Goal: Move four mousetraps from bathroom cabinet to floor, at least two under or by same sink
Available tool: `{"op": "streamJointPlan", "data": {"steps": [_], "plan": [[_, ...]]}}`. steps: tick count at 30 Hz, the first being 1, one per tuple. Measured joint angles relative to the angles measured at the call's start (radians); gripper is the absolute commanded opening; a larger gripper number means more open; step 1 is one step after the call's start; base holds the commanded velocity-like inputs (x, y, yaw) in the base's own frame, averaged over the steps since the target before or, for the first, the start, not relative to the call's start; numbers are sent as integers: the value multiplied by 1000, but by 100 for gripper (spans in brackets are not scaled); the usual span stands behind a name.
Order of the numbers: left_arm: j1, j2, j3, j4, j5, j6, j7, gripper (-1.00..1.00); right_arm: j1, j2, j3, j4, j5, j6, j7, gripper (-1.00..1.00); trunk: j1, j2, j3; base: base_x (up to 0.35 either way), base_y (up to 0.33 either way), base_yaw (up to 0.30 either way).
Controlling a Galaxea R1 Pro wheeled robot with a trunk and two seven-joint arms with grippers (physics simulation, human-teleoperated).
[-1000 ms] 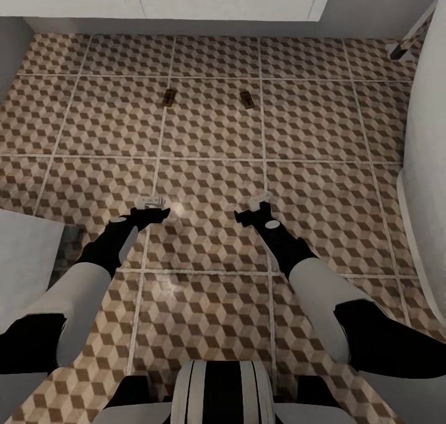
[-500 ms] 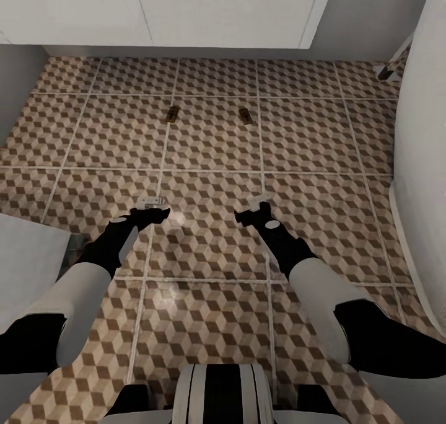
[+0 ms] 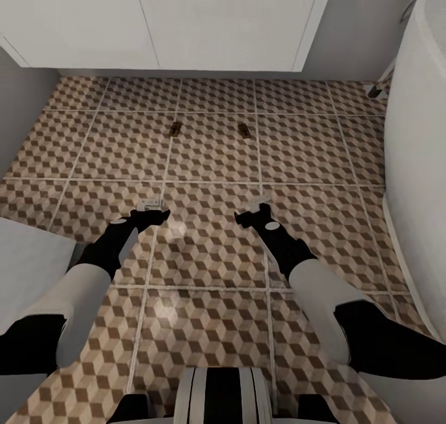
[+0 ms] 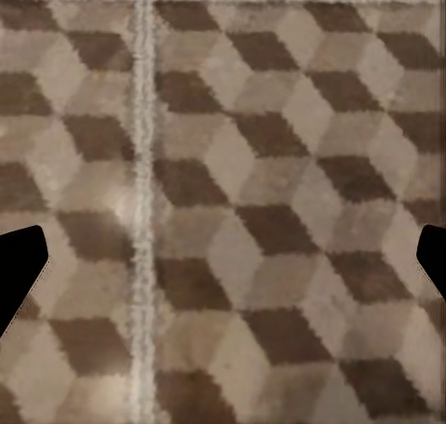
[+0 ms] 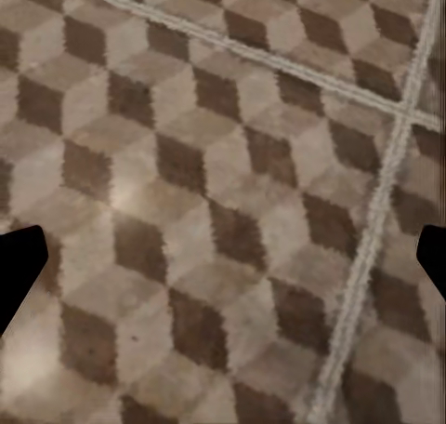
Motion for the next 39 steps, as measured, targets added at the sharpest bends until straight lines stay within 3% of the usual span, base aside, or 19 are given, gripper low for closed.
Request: {"op": "streamJointPlan", "data": {"steps": [14,18,19,25,32,39], "plan": [[16,0,0,0,0,-1,0,100,20,-2,1,1,1,-60,8,100,-6,3,54,0,0,0],[30,0,0,0,0,-1,0,100,31,-26,1,1,-1,-64,31,100,-8,4,70,0,0,0],[44,0,0,0,0,-1,0,100,44,-43,1,2,-2,-66,53,100,-8,4,73,0,0,0],[70,0,0,1,-1,-4,0,100,69,-61,2,2,-3,-85,65,100,-11,6,97,0,0,0],[130,0,0,1,-1,-11,0,100,118,-87,1,10,-2,-151,66,100,-14,8,124,0,0,0],[186,1,0,0,0,-17,-1,100,157,-113,0,25,-4,-164,69,100,-17,9,151,0,0,0]]}}
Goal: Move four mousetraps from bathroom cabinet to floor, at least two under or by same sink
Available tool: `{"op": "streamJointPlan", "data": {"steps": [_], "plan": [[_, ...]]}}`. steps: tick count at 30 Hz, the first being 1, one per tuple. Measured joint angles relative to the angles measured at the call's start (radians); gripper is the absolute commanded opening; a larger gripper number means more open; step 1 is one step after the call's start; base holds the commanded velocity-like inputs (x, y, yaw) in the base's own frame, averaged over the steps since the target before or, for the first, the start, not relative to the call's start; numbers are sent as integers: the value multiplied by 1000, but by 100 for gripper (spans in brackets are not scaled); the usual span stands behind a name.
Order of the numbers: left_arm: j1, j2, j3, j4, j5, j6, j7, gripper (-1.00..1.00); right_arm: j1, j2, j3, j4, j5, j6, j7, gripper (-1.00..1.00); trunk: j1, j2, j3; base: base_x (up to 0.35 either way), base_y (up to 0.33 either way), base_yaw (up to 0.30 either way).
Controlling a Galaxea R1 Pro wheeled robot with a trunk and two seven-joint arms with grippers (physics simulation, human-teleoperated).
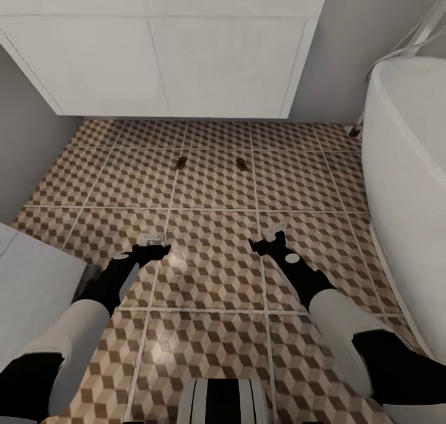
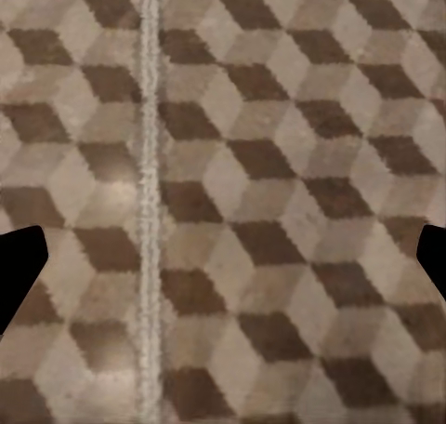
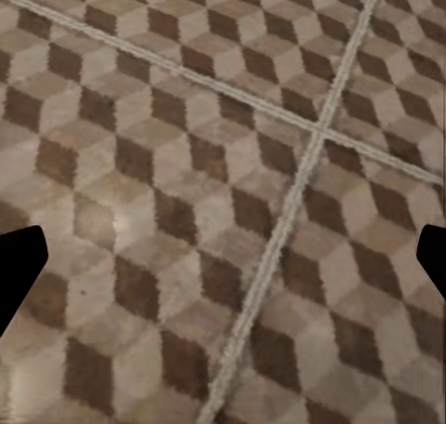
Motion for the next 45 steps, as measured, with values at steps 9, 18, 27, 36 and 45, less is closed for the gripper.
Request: {"op": "streamJointPlan", "data": {"steps": [9,18,27,36,45], "plan": [[84,3,0,1,-1,-57,-1,100,73,-12,-1,9,2,-39,-2,100,-4,2,35,0,0,0],[209,6,0,13,-2,-168,-1,100,195,-19,-3,4,5,-101,-8,100,-8,4,70,0,0,0],[295,7,1,6,-3,-191,-1,100,269,-31,-5,-32,6,-138,-8,100,-26,33,102,0,0,0],[369,20,1,8,-4,-280,-1,100,353,-80,-9,-65,5,-170,-2,100,-60,96,130,0,0,0],[421,26,1,10,-4,-301,-1,100,440,-127,-15,-126,2,-204,-1,100,-95,159,158,0,0,0]]}}
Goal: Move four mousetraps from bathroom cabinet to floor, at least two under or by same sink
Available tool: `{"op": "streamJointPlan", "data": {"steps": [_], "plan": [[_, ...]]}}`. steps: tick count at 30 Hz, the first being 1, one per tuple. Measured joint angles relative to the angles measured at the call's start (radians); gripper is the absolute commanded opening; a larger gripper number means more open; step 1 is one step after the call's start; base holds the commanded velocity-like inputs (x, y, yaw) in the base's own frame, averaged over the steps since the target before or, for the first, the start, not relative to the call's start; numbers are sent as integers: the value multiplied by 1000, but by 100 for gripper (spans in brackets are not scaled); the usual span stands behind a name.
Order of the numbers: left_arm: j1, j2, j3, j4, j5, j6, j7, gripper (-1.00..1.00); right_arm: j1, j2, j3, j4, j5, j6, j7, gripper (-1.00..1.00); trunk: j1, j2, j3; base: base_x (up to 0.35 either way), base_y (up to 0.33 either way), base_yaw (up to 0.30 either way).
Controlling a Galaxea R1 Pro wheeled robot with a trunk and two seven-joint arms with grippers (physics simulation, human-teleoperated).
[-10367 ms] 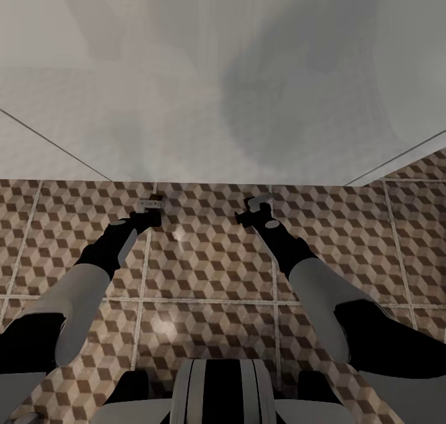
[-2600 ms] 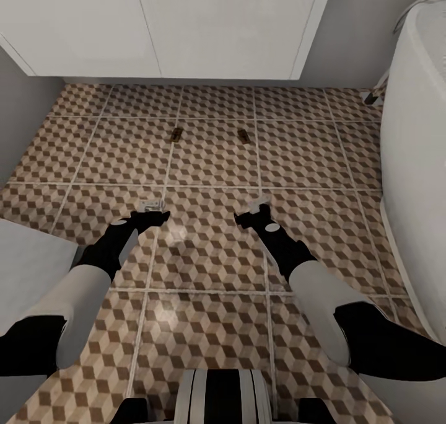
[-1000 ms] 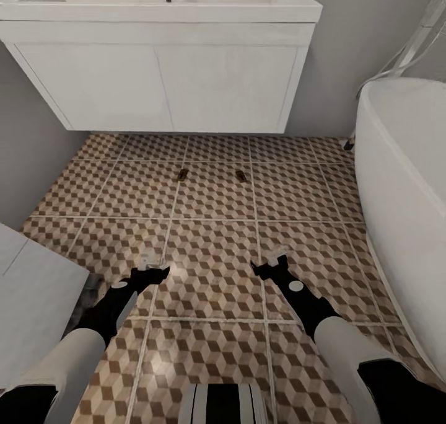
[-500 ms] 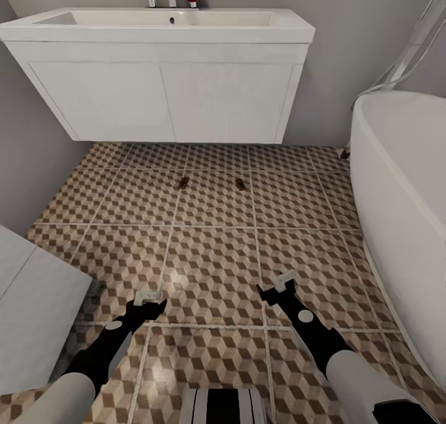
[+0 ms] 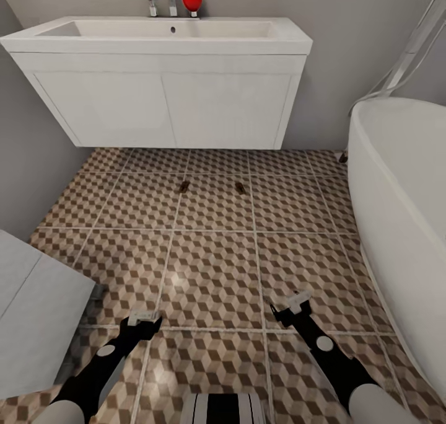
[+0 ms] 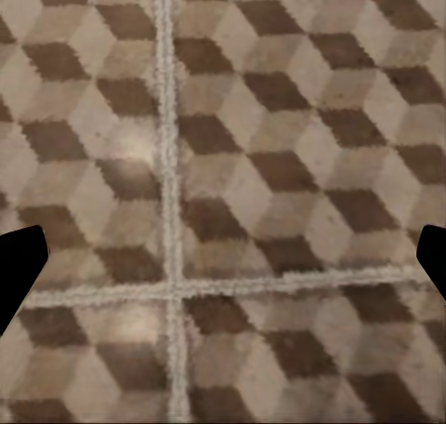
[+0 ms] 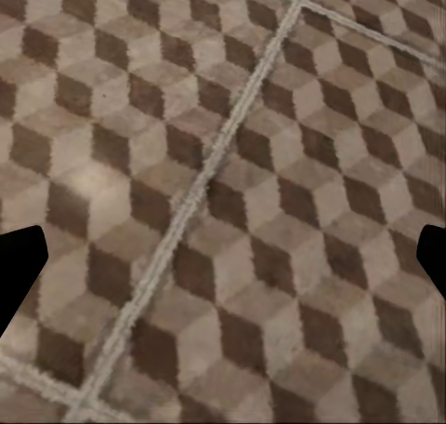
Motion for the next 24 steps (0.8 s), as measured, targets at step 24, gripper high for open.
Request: {"op": "streamJointPlan", "data": {"steps": [24], "plan": [[142,7,1,94,0,-230,7,100,178,-24,-123,0,4,-145,-6,100,-92,168,75,0,0,0]]}}
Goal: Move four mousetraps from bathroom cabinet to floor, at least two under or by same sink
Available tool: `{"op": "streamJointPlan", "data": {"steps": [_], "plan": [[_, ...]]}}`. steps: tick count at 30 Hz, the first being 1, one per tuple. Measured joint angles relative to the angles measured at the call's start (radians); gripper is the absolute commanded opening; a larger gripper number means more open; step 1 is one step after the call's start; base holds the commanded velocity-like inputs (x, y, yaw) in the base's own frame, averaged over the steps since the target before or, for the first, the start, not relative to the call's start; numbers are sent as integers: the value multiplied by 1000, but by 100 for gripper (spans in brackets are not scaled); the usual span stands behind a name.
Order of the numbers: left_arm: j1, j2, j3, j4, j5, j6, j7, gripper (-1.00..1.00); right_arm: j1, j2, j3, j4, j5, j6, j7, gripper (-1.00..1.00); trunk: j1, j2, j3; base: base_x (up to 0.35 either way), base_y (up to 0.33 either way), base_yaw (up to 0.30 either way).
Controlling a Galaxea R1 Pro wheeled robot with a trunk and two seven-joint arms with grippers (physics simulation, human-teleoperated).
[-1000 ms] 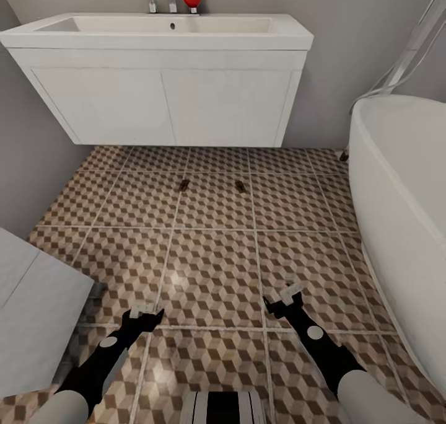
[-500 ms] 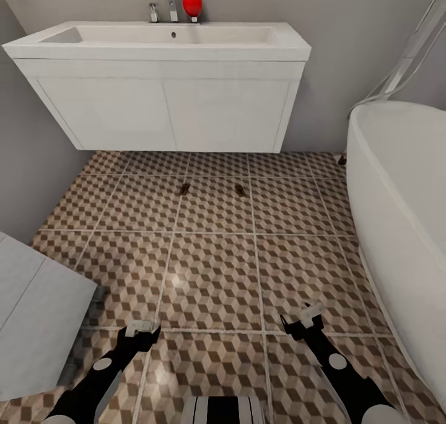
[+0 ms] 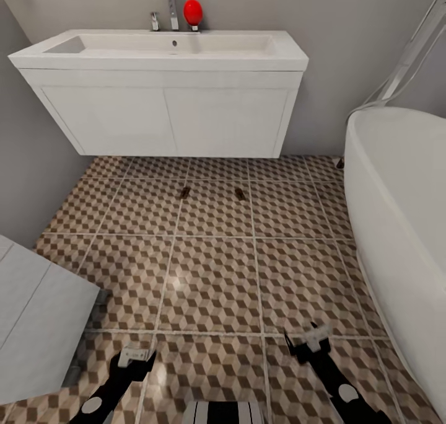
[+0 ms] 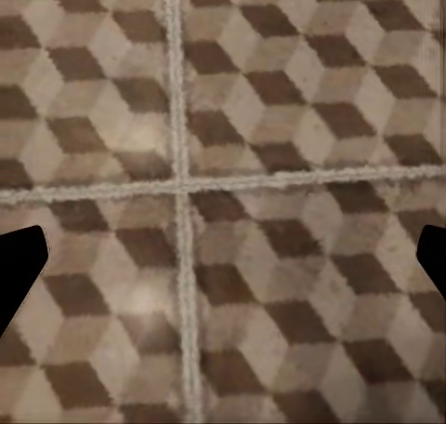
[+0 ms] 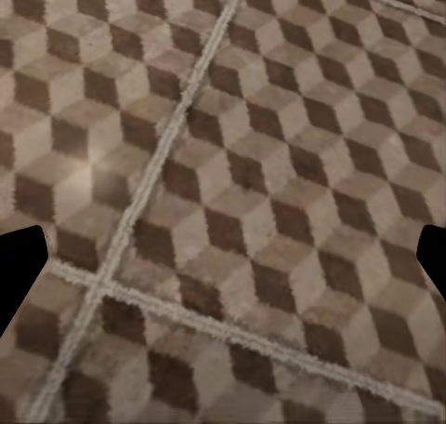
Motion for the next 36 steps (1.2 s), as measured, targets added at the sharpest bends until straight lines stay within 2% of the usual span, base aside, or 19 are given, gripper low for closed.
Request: {"op": "streamJointPlan", "data": {"steps": [3,5,11,13,19,25,36], "plan": [[12,2,0,34,0,-80,0,100,16,0,-1,0,-1,-16,-1,100,-12,21,9,0,0,0],[19,3,0,95,0,-156,1,100,35,1,-2,0,-1,-24,-2,100,-19,35,16,0,0,0],[22,4,0,172,0,-249,2,100,52,2,-2,1,-3,-31,-5,100,-42,77,34,0,0,0],[23,3,0,217,1,-293,3,100,57,2,-11,7,-15,-32,-9,100,-50,91,41,0,0,0],[23,2,0,254,1,-343,3,100,60,3,-49,73,-74,-39,-11,100,-73,133,60,0,0,0],[23,2,0,287,3,-353,3,100,61,3,-55,97,-83,-70,-12,100,-96,175,79,0,0,0],[23,2,0,299,3,-355,3,100,61,3,-55,101,-84,-80,-13,100,-138,252,128,0,0,0]]}}
